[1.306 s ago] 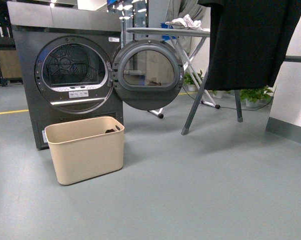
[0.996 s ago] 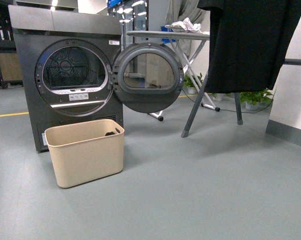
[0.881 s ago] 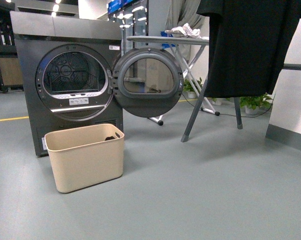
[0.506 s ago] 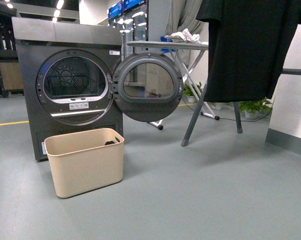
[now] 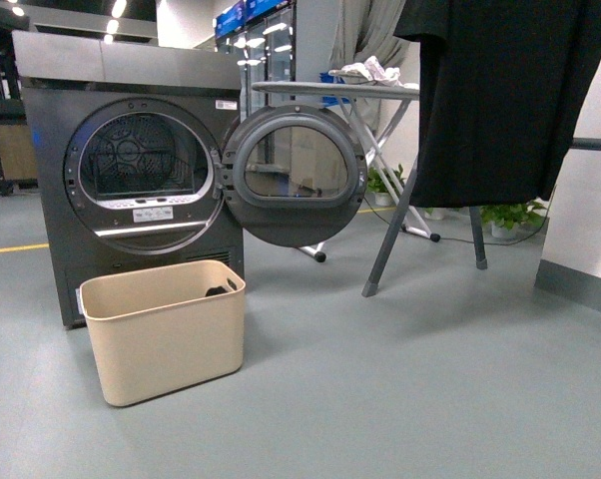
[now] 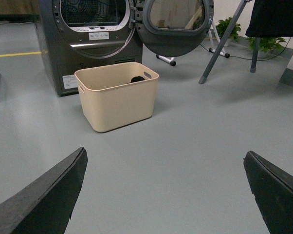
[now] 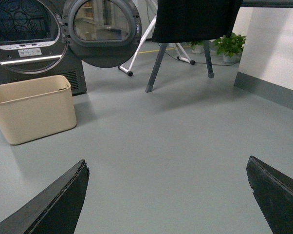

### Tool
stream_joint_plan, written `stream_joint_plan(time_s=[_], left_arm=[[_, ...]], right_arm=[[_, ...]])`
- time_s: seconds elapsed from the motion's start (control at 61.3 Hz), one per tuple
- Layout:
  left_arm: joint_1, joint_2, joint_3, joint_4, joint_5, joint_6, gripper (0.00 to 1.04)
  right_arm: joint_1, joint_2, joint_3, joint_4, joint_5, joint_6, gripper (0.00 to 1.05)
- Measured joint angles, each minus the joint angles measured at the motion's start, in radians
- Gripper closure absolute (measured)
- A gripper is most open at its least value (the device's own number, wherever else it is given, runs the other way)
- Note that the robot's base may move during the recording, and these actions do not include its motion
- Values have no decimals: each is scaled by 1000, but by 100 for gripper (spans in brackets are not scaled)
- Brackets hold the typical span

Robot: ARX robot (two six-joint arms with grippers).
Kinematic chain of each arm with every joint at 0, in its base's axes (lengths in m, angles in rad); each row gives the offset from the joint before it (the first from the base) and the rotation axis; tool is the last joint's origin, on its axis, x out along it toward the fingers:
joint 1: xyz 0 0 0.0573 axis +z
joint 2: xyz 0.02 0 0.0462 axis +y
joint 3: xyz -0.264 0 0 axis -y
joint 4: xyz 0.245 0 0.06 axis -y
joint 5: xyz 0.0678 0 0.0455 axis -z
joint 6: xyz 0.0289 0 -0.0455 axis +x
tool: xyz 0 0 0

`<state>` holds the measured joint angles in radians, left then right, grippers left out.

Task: Move hamper under clothes hanger

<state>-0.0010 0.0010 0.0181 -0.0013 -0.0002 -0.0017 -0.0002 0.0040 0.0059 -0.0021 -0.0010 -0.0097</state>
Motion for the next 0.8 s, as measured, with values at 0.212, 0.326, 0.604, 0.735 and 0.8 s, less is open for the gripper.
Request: stream_joint_plan(time_s=[0.212,0.326,0.604,0.735,0.8], left_arm=[[0,0,0,0,-2,0,7],[0,0,0,0,-1,0,7],[0,0,0,0,-2,0,7],[0,0,0,0,0,0,7],[0,0,0,0,-1,0,7]], right_arm=[[0,0,0,0,-2,0,7],[0,0,0,0,0,0,7],[0,0,0,0,0,0,7],[0,0,0,0,1,0,7],[0,0,0,0,-1,0,7]])
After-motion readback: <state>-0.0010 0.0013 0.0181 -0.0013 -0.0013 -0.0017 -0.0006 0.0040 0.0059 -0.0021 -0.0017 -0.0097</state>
